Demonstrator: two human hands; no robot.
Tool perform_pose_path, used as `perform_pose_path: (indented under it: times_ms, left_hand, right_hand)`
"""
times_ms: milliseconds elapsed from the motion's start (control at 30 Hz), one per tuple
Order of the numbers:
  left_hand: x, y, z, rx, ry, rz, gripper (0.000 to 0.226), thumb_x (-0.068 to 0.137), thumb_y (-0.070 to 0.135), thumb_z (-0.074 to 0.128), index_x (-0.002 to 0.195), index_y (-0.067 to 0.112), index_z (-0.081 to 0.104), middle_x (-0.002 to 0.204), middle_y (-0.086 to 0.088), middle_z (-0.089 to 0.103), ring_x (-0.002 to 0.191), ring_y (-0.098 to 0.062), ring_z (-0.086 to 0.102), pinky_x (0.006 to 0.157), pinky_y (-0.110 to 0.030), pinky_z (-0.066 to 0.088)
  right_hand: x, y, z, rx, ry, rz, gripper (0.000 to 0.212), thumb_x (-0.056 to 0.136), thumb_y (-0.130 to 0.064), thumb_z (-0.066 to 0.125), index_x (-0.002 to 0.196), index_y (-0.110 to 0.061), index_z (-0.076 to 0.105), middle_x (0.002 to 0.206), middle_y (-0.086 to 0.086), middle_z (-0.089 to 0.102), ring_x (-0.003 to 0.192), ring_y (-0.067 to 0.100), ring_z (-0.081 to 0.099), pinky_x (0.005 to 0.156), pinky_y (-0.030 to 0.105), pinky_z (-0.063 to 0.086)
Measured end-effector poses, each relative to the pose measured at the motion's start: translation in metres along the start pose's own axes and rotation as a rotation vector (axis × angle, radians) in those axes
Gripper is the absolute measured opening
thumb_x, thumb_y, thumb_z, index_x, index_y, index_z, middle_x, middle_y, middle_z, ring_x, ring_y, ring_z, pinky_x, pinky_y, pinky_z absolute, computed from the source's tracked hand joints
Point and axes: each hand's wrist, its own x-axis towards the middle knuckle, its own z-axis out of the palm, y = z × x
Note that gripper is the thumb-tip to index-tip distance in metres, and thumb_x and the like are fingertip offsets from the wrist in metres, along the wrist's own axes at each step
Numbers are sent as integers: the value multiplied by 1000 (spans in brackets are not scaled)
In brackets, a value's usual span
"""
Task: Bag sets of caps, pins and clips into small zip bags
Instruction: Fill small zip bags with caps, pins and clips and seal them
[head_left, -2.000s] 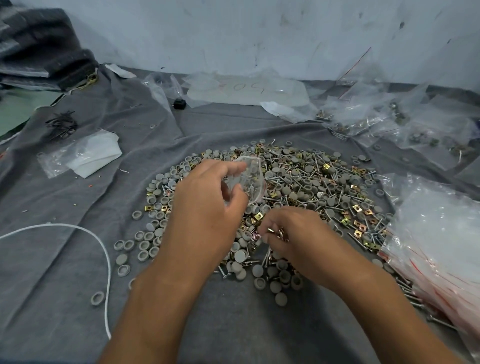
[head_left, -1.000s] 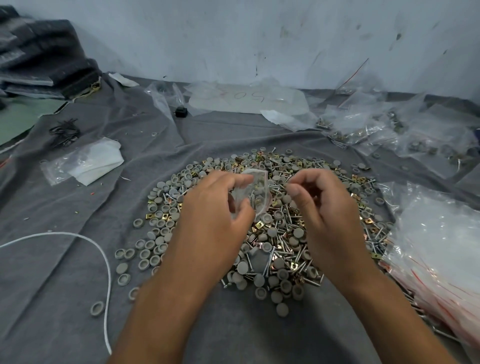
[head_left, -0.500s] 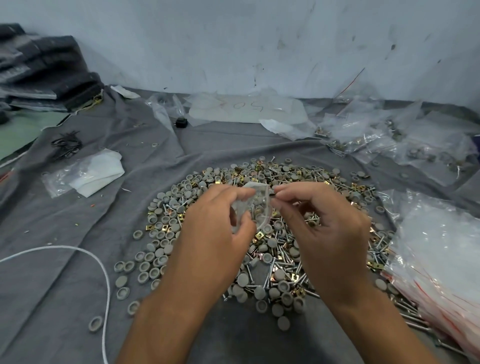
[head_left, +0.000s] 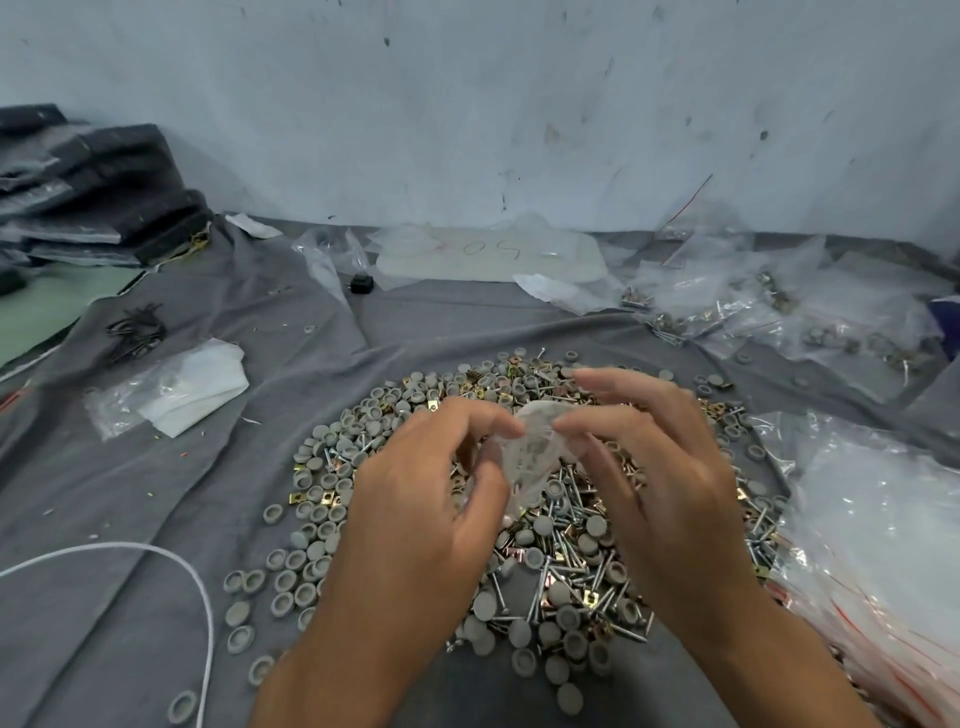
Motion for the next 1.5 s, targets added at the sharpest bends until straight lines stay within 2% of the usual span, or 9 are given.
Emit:
perform_pose_path:
  times_ms: [133, 300, 400, 633, 833, 933, 1133, 1233, 1500]
  left_hand:
    - [1, 1, 3, -287, 40, -140, 13, 93, 32, 61, 101, 43, 60, 100, 18, 73, 91, -8, 70, 69, -27, 57]
    - [3, -8, 7, -429, -51, -260, 28, 79, 62, 63, 102, 45, 62, 102, 14, 74, 93, -9, 70, 81, -41, 57]
    - [2, -9, 9, -414, -85, -232, 37, 70, 53, 75, 103, 44, 62, 101, 11, 74, 92, -12, 70, 80, -42, 57]
    - [2, -10, 12, -411, -24, -163, 30, 75, 46, 73, 102, 41, 63, 93, 7, 74, 90, -15, 71, 79, -42, 57]
    - [2, -12, 11, -420, 52, -142, 25, 80, 42, 72, 104, 39, 64, 96, 5, 72, 93, -18, 70, 68, -21, 58]
    - [2, -12, 12, -394, 75, -131, 23, 82, 42, 71, 104, 41, 62, 97, 8, 72, 93, -15, 70, 67, -16, 55]
    - [4, -10, 14, -397, 91, -143, 22, 81, 47, 72, 97, 41, 59, 95, 7, 72, 92, -16, 70, 69, -34, 58]
    - [5, -8, 13, -442, 96, -163, 22, 82, 42, 77, 93, 40, 58, 96, 5, 73, 90, -15, 71, 71, -34, 58]
    - [5, -9, 13, -541, 31, -213, 35, 74, 47, 77, 104, 42, 60, 100, 3, 74, 94, -18, 72, 79, -37, 54]
  right_hand:
    - [1, -6, -4, 142, 102, 17, 13, 96, -13, 61, 105, -10, 70, 109, 2, 66, 107, 16, 64, 93, 22, 48]
    - [-3, -15, -4, 462, 122, 322, 25, 96, -20, 68, 107, -41, 59, 98, -12, 68, 89, 8, 67, 75, 14, 52]
    - [-5, -16, -5, 602, 154, 457, 28, 89, -23, 73, 105, -43, 61, 97, -6, 72, 85, 9, 70, 69, 16, 55]
    - [-1, -12, -8, 862, 178, 583, 24, 83, -23, 78, 100, -33, 64, 95, 7, 74, 84, 16, 72, 68, 23, 58]
    - [-1, -11, -9, 892, 41, 598, 34, 80, -39, 83, 109, -34, 65, 102, 5, 76, 93, 16, 73, 75, 21, 58]
    - [-3, -12, -6, 896, 57, 588, 27, 83, -26, 78, 105, -34, 65, 99, 7, 76, 90, 15, 73, 75, 21, 57]
    - [-3, -17, -5, 894, 58, 564, 23, 88, -32, 77, 105, -37, 62, 102, 4, 73, 94, 16, 71, 80, 28, 59]
    - [-4, -18, -4, 873, 37, 574, 31, 83, -39, 75, 111, -40, 61, 105, 2, 73, 96, 16, 71, 78, 28, 59]
    - [-6, -21, -3, 890, 24, 572, 35, 87, -25, 76, 114, -40, 60, 102, 7, 75, 92, 20, 73, 74, 29, 60]
